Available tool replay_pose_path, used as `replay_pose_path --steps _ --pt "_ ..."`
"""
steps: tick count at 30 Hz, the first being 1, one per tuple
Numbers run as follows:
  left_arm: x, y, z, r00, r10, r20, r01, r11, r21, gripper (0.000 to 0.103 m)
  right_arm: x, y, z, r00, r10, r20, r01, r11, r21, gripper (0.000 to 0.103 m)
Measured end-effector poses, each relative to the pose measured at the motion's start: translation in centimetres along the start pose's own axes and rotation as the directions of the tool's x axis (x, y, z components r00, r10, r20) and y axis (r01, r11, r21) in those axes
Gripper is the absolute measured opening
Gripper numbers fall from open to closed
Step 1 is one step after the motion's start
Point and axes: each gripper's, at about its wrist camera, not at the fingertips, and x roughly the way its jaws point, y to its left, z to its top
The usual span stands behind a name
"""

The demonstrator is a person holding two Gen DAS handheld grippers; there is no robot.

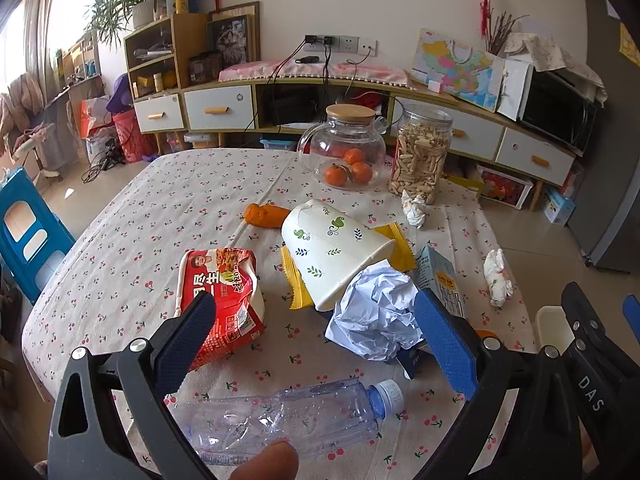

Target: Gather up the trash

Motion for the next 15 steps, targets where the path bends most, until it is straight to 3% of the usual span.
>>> replay_pose_path --steps 15 --pt "0.11 0.14 -0.12 1.000 0.003 -0.001 -0.003 1.000 -0.003 0.096 0.05 -0.04 -0.04 1.000 0.001 -0.003 -0.001 1.000 0.001 0.096"
